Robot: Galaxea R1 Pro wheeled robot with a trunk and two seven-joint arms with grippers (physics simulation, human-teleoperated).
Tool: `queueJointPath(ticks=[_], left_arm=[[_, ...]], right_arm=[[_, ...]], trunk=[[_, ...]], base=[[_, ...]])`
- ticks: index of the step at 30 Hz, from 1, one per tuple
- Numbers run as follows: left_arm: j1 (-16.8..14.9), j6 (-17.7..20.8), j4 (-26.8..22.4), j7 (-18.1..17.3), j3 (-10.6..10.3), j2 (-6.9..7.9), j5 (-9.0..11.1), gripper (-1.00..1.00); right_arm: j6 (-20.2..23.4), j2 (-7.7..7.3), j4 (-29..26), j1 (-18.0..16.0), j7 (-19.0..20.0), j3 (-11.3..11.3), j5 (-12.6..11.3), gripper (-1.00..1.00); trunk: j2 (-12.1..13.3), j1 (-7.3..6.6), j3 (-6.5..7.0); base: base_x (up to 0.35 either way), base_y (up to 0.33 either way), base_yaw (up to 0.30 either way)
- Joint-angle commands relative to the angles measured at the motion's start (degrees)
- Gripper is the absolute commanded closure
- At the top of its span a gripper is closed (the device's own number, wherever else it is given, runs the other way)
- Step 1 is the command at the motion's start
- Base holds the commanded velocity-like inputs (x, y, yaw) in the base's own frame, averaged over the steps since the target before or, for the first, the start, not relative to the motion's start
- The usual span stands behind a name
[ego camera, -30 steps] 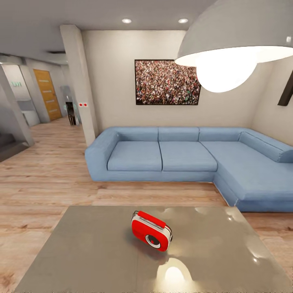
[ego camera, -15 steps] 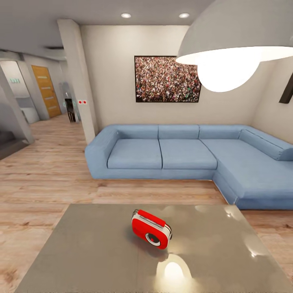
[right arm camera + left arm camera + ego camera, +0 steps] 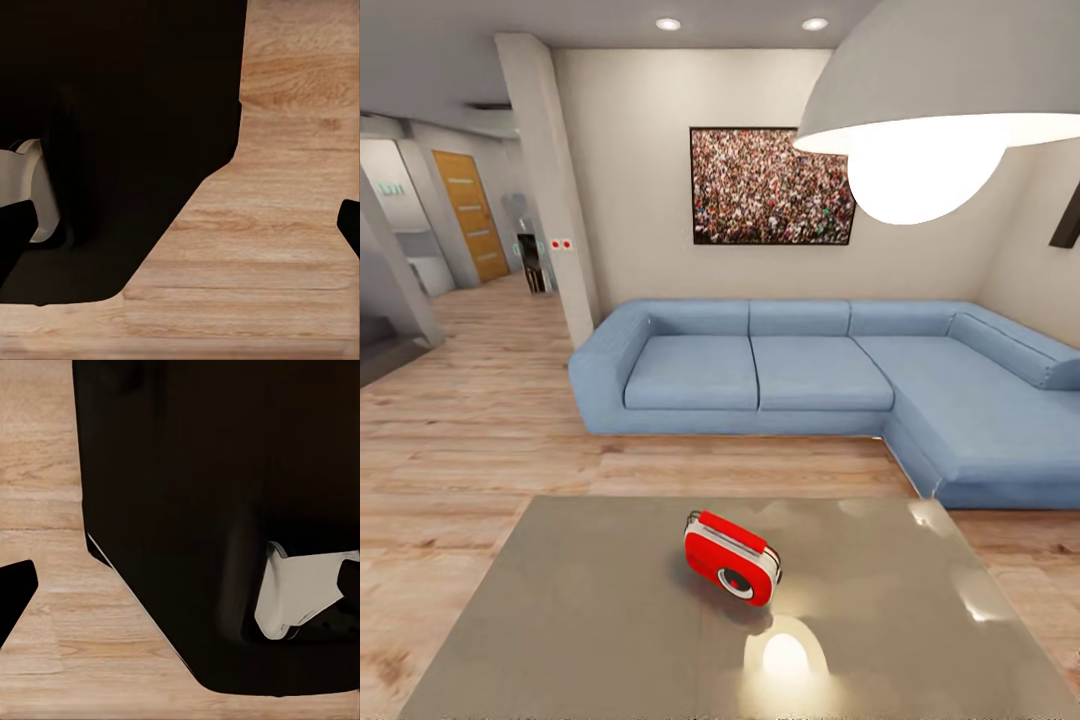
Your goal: Turn on the radio receiver that's on the table in the living room.
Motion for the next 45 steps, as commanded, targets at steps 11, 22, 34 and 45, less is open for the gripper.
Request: queueJointPath(ticks=[11, 22, 34, 45], left_arm=[[0.0, 0.0, -0.1, 0.0, 0.0, -0.01, 0.0, -1.0], [0.0, 0.0, -0.1, -0.1, 0.0, -0.01, 0.0, -1.0], [0.0, 0.0, -0.1, 0.0, 0.0, 0.06, 0.0, -1.0], [0.0, 0.0, -0.1, -0.1, 0.0, 0.07, 0.0, -1.0]], right_arm=[[0.0, 0.0, 0.0, 0.0, 0.0, 0.0, 0.0, -1.0], [0.0, 0.0, 0.0, 0.0, 0.0, 0.0, 0.0, -1.0], [0.0, 0.0, 0.0, 0.0, 0.0, 0.0, 0.0, -1.0], [0.0, 0.0, 0.0, 0.0, 0.0, 0.0, 0.0, -1.0]], trunk=[[4.4, -2.42, 0.96], [8.8, -4.84, 1.91], [13.6, -7.48, 2.95], [18.1, -9.89, 3.91]], base=[[0.0, 0.0, 0.0], [0.0, 0.0, 0.0], [0.0, 0.0, 0.0], [0.0, 0.0, 0.0]])
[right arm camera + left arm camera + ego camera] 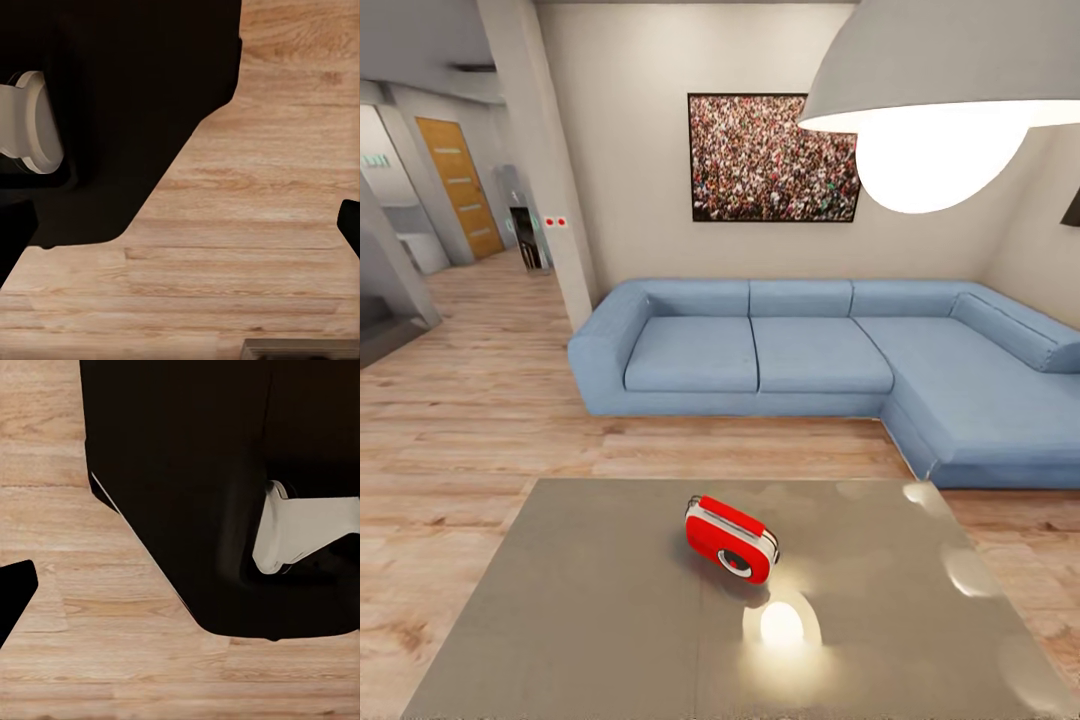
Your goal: Turn on the radio receiver that's on the table in the living room.
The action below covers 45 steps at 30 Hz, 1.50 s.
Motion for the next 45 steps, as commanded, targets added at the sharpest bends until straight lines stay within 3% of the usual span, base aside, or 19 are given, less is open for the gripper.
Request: queueJointPath(ticks=[1, 9, 28, 39, 45], left_arm=[[0.0, 0.0, 0.0, 0.0, 0.0, 0.0, 0.0, -1.0], [0.0, 0.0, 0.0, 0.0, 0.0, 0.0, 0.0, -1.0], [0.0, 0.0, 0.0, 0.0, 0.0, 0.0, 0.0, -1.0], [0.0, 0.0, 0.0, -0.2, -0.1, 0.0, 3.5, -1.0], [0.0, 0.0, 0.0, -0.2, -0.1, 0.0, 4.0, -1.0]], right_arm=[[0.0, 0.0, 0.0, 0.0, 0.0, 0.0, 0.0, -1.0], [0.0, 0.0, 0.0, 0.0, 0.0, 0.0, 0.0, -1.0], [0.0, 0.0, 0.0, 0.0, 0.0, 0.0, 0.0, -1.0], [0.0, 0.0, 0.0, 0.0, 0.0, 0.0, 0.0, -1.0], [0.0, 0.0, 0.0, 0.0, 0.0, 0.0, 0.0, -1.0]], trunk=[[0.4, -0.23, 0.09], [3.6, -1.98, 0.78], [3.6, -1.98, -0.98], [3.6, -1.98, -2.0], [3.6, -1.98, -2.56]], base=[[0.0, 0.0, 0.0], [0.0, 0.0, 0.0], [0.0, 0.0, 0.0], [0.0, 0.0, 0.0], [0.0, 0.0, 0.0]])
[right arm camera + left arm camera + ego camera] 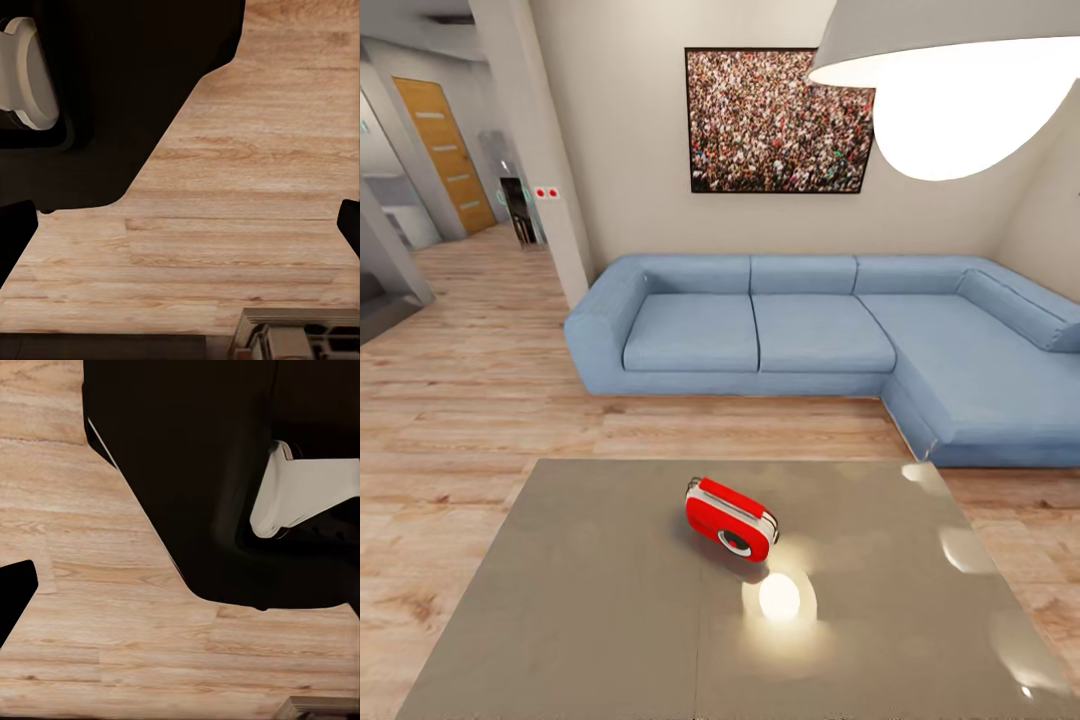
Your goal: Turn on the radio receiver that's on the table in the living room.
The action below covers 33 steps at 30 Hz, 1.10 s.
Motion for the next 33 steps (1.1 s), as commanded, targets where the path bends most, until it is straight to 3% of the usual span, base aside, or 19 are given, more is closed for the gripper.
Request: queueJointPath(ticks=[1, 33], left_arm=[[0.0, 0.0, 0.0, 0.0, 0.0, 0.0, 0.0, -1.0], [0.0, 0.0, 0.0, 0.1, 0.0, -0.05, 0.1, -1.0]], right_arm=[[0.0, 0.0, 0.0, 0.0, 0.0, 0.0, 0.0, -1.0], [0.0, 0.0, 0.0, 0.0, 0.0, 0.0, 0.0, -1.0]], trunk=[[0.0, 0.0, -0.1], [0.0, 0.0, -3.07]], base=[[0.0, 0.0, 0.0], [0.0, 0.0, 0.0]])
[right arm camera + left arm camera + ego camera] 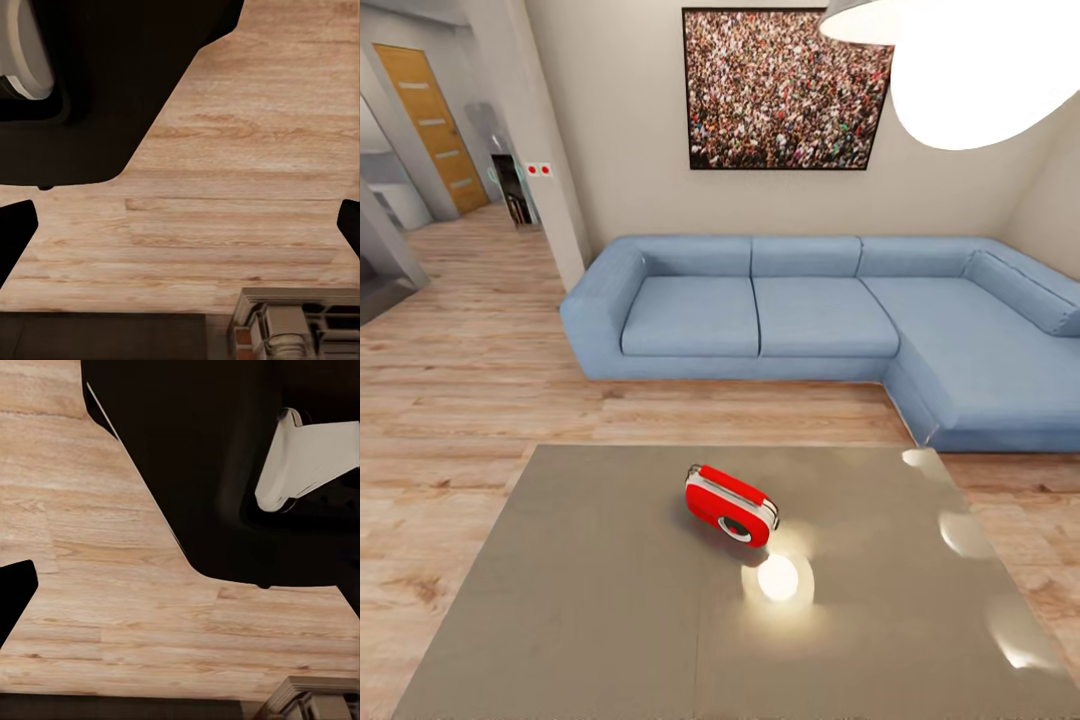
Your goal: Turn on the radio receiver that's on the table in the living room.
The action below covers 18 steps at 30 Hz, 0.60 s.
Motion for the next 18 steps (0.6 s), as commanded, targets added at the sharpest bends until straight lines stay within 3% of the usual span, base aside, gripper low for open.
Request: queueJointPath(ticks=[1, 18], left_arm=[[0.0, 0.0, 0.0, 0.0, 0.0, 0.01, 0.0, -1.0], [0.0, 0.0, 0.0, 0.0, 0.0, -0.04, 0.1, -1.0]], right_arm=[[0.0, 0.0, 0.0, 0.0, 0.0, 0.0, 0.0, -1.0], [0.0, 0.0, 0.0, 0.0, 0.0, 0.0, 0.0, -1.0]], trunk=[[0.0, 0.0, -0.1], [0.0, 0.0, -1.67]], base=[[0.0, 0.0, 0.0], [0.0, 0.0, 0.0]])
